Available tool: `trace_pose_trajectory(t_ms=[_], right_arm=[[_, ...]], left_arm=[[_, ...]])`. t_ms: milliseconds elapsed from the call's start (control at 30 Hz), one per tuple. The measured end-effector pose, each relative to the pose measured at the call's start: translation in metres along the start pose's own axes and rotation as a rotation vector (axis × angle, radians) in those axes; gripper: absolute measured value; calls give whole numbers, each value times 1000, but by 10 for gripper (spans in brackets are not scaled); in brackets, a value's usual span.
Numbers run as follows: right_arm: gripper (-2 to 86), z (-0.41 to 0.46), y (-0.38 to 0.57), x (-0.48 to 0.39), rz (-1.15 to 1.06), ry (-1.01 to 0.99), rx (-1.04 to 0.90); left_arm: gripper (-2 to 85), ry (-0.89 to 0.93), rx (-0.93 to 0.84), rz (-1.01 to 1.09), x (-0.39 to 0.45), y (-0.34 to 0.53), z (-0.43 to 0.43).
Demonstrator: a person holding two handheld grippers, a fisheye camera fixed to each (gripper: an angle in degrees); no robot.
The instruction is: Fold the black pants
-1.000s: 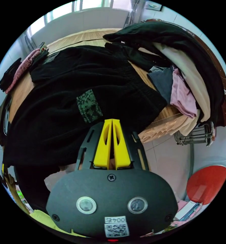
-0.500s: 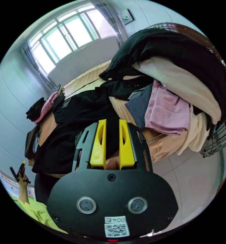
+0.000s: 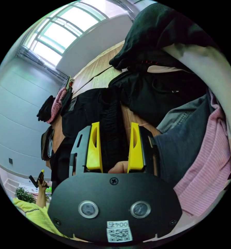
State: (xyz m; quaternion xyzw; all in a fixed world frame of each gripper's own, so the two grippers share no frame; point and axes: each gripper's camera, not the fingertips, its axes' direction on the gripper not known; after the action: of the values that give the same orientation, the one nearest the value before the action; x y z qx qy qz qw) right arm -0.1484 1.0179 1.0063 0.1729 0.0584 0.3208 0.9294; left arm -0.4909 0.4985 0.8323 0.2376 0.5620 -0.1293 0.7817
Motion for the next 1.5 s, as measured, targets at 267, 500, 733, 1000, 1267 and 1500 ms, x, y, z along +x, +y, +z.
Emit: trace_pose_trajectory(t_ms=[267, 500, 733, 1000, 1267, 1500], right_arm=[[131, 30, -49, 6, -3, 17, -116], [83, 30, -50, 10, 33, -231, -170], [35, -66, -50, -98, -81, 66, 120], [0, -127, -81, -149, -95, 752, 137], [-7, -139, 63, -333, -417, 577, 154], [-5, -55, 150, -411, -420, 522, -26]], left_arm=[[2, 4, -34, -44, -1, -8, 29], [2, 2, -49, -65, 0, -9, 45], [1, -2, -16, -135, -1, -13, 52], [2, -38, -15, -51, 32, -21, 65], [5, -314, -66, 126, 58, -38, 76], [4, -494, -301, 454, 82, -30, 155]])
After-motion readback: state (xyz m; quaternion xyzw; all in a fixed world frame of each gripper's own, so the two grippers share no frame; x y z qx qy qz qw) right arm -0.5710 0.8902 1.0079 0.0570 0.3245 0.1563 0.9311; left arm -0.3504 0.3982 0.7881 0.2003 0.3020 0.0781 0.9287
